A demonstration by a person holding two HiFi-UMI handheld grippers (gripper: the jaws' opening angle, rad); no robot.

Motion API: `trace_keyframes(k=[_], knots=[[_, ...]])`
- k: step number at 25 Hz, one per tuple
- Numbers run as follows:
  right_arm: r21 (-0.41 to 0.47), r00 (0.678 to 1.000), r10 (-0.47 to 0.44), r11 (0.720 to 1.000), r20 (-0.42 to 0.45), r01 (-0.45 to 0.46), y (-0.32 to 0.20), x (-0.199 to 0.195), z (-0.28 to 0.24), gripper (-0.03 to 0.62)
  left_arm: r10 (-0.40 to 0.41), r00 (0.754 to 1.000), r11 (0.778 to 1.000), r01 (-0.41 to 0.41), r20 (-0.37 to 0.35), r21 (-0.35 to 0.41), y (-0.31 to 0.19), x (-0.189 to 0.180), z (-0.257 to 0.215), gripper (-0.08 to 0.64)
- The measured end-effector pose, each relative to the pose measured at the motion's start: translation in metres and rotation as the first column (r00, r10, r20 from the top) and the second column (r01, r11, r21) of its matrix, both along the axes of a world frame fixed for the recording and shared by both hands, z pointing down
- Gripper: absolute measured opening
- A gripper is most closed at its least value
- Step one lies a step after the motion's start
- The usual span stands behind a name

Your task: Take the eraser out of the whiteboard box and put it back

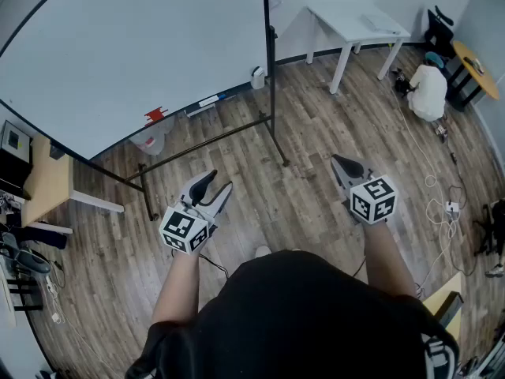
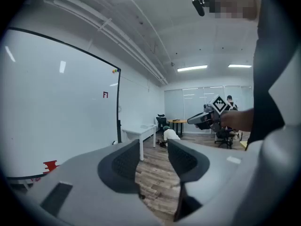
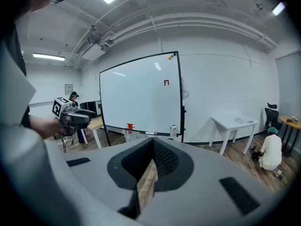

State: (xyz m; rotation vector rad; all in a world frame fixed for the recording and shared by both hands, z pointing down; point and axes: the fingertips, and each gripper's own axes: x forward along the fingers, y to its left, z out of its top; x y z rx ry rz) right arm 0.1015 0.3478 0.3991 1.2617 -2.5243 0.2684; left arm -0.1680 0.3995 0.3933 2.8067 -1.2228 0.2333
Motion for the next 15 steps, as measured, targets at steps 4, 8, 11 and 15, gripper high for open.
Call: trace_keyframes(k=[4, 8, 11, 15], knots=[[0.011, 1.000, -0.007, 1.000, -0.019, 0.008, 0.008, -0.009, -0.005, -0.005, 0.010, 1.000, 1.000, -0.010, -0.003, -0.018, 0.009, -0.004, 0.006, 0.198], [0.007, 1.000, -0.001, 1.000, -0.017, 0.001, 0.013, -0.021, -0.003, -0.005, 0.001, 1.000, 1.000, -0.001, -0.019, -0.011, 0.008, -0.018, 0.006, 0.198], [-0.018, 0.999, 0.028, 0.999, -0.015, -0.028, 0.010, -0.028, 0.003, -0.005, 0.008, 0.999, 1.000, -0.008, -0.031, 0.003, 0.002, -0.030, 0.003, 0.198], [-0.017, 0.998, 0.056, 0.998, -0.025, -0.056, 0.009, -0.040, 0.005, -0.005, 0.030, 0.999, 0.999, -0.029, -0.030, 0.014, -0.006, -0.044, 0.001, 0.198]])
